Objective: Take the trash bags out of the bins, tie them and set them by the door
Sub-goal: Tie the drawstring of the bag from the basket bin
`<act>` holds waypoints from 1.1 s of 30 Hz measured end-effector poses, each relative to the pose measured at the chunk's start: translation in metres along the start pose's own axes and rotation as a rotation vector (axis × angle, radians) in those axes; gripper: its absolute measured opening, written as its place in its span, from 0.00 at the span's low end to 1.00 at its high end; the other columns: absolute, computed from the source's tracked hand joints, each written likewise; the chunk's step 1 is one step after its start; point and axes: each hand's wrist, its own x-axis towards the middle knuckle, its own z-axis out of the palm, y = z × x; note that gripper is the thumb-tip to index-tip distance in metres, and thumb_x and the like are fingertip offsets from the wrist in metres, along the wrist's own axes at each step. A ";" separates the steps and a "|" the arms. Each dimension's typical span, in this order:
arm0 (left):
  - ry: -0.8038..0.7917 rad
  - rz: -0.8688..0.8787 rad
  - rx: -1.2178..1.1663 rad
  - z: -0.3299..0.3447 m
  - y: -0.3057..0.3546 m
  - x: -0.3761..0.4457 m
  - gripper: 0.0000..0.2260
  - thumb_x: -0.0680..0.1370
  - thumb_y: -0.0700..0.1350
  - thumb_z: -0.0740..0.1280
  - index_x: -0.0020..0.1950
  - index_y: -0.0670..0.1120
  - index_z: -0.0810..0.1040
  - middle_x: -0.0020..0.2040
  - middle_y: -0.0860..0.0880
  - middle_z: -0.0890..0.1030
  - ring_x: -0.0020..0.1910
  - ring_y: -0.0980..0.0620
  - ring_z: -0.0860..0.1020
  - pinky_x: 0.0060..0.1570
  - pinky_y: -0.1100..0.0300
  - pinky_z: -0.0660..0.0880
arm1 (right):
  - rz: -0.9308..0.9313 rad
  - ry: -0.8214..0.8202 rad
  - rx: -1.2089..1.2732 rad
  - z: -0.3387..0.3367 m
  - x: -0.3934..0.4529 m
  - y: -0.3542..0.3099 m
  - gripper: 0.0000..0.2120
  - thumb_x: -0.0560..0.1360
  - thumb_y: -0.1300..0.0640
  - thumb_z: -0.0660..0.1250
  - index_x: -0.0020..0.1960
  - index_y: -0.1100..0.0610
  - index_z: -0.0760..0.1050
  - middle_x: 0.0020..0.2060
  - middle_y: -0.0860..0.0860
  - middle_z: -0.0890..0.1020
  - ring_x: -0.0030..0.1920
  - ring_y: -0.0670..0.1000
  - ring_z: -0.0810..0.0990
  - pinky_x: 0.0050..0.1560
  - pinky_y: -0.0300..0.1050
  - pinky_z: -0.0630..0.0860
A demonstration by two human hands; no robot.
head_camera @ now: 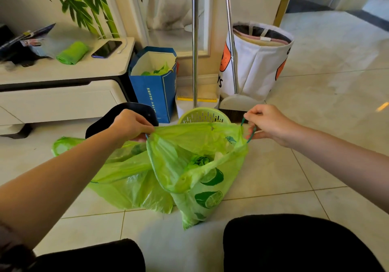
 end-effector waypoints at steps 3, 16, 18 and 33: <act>0.001 -0.027 -0.007 -0.012 -0.001 -0.010 0.06 0.70 0.39 0.75 0.41 0.37 0.83 0.36 0.39 0.83 0.22 0.53 0.79 0.26 0.64 0.78 | 0.019 0.038 0.041 -0.006 -0.001 -0.003 0.07 0.78 0.63 0.61 0.42 0.57 0.71 0.32 0.53 0.68 0.25 0.48 0.68 0.37 0.50 0.81; -0.037 0.084 -0.512 -0.041 0.041 -0.048 0.11 0.78 0.44 0.67 0.36 0.45 0.73 0.32 0.48 0.74 0.32 0.53 0.78 0.42 0.56 0.79 | -0.295 0.110 0.008 -0.025 -0.024 -0.061 0.07 0.73 0.68 0.64 0.45 0.59 0.77 0.33 0.56 0.71 0.28 0.48 0.68 0.24 0.38 0.68; -0.023 0.064 -0.505 -0.045 0.036 -0.049 0.10 0.78 0.44 0.65 0.38 0.44 0.72 0.31 0.48 0.71 0.30 0.53 0.76 0.40 0.55 0.79 | -0.307 0.115 -0.059 -0.031 -0.023 -0.059 0.07 0.73 0.67 0.65 0.43 0.57 0.78 0.32 0.54 0.71 0.29 0.48 0.68 0.25 0.37 0.67; -0.076 0.091 -0.464 -0.032 0.050 -0.069 0.09 0.77 0.44 0.68 0.39 0.43 0.74 0.33 0.47 0.74 0.33 0.50 0.77 0.40 0.56 0.78 | -0.292 0.040 -0.110 -0.021 -0.034 -0.067 0.06 0.72 0.66 0.68 0.49 0.61 0.79 0.35 0.55 0.77 0.32 0.50 0.77 0.41 0.44 0.80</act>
